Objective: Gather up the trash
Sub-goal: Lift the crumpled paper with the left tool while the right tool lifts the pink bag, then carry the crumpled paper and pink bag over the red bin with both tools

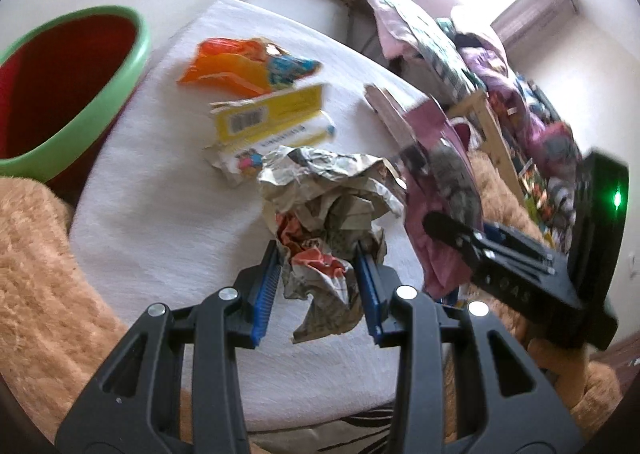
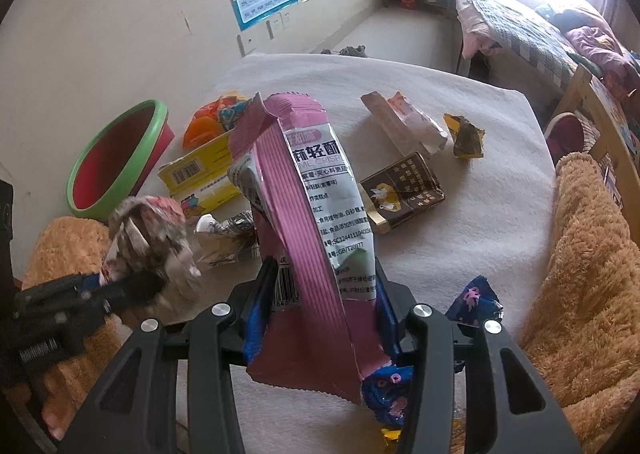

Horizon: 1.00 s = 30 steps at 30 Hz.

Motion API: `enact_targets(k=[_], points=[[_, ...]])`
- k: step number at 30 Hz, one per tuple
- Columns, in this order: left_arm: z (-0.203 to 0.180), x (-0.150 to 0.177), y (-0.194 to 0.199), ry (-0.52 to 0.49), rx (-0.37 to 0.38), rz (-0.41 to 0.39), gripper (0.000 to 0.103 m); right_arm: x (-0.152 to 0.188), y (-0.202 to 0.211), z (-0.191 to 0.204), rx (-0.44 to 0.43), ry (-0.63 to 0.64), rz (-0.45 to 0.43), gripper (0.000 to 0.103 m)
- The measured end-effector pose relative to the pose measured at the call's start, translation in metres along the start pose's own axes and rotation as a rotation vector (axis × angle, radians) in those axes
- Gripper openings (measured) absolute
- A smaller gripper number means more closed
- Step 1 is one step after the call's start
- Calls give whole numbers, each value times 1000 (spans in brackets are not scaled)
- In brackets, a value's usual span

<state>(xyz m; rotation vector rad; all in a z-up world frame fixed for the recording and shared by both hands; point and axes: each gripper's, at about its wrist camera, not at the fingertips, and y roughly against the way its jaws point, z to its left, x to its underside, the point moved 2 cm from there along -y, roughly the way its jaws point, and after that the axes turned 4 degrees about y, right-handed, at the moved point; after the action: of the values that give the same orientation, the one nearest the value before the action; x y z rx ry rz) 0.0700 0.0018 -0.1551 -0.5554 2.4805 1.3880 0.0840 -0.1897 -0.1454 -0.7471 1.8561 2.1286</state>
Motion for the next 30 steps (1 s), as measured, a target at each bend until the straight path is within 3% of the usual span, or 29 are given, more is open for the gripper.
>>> enact_targets(k=[5, 15, 30], points=[[16, -7, 12, 58, 1, -42, 36, 1, 2, 1, 1, -1, -5, 44], [34, -17, 46, 55, -82, -172, 36, -4, 11, 22, 31, 71, -38, 44], [33, -17, 45, 41, -94, -180, 36, -8, 21, 66, 116, 256, -103, 44]])
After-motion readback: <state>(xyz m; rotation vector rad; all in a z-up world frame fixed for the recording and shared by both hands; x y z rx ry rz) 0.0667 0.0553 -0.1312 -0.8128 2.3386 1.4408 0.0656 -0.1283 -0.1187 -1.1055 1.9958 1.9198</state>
